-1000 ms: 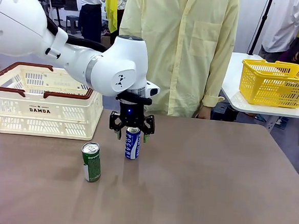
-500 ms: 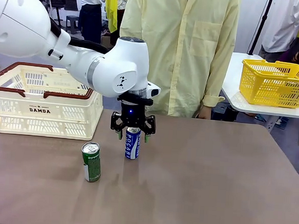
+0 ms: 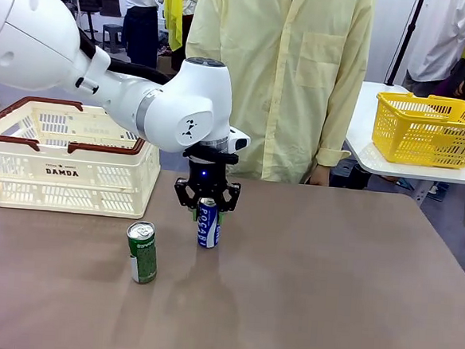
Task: Place the drinks into the Shopping basket.
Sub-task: Pick up one drink and place it into the Shopping basket.
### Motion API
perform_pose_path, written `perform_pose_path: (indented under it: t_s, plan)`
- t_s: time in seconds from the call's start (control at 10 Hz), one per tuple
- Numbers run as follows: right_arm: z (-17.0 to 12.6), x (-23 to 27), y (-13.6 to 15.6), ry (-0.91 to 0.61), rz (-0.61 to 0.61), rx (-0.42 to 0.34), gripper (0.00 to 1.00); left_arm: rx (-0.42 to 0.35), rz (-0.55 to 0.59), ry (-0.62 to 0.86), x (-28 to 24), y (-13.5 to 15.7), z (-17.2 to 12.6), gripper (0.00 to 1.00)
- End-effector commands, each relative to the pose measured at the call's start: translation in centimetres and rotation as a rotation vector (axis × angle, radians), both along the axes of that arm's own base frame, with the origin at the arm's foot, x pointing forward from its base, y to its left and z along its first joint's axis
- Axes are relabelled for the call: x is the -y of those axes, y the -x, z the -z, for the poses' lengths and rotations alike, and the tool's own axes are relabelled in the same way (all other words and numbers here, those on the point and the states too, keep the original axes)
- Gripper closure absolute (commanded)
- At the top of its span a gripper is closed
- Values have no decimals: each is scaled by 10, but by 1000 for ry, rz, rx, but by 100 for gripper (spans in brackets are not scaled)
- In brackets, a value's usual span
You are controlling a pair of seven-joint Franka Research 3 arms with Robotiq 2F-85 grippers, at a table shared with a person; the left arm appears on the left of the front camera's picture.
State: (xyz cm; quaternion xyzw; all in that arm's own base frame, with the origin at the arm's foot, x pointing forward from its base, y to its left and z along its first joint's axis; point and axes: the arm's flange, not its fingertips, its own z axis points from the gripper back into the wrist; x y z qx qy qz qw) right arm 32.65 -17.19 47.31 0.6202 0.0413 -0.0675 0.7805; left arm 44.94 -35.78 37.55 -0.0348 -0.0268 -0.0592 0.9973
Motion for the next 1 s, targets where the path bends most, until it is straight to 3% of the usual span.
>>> perform_pose_path:
  t_s: [0.0, 0.7, 0.8, 0.9]
  plan:
    - [-3, 1, 2, 4, -9, -1, 0, 39, -26, -14, 3, -1, 1, 100]
    - [-3, 1, 2, 4, -9, -1, 0, 34, -24, -8, -2, 0, -2, 100]
    - [-3, 1, 2, 4, -9, -1, 0, 22, -12, -15, -3, 0, -2, 69]
    - [-3, 1, 2, 4, -9, -1, 0, 14, -8, -16, -3, 0, -2, 10]
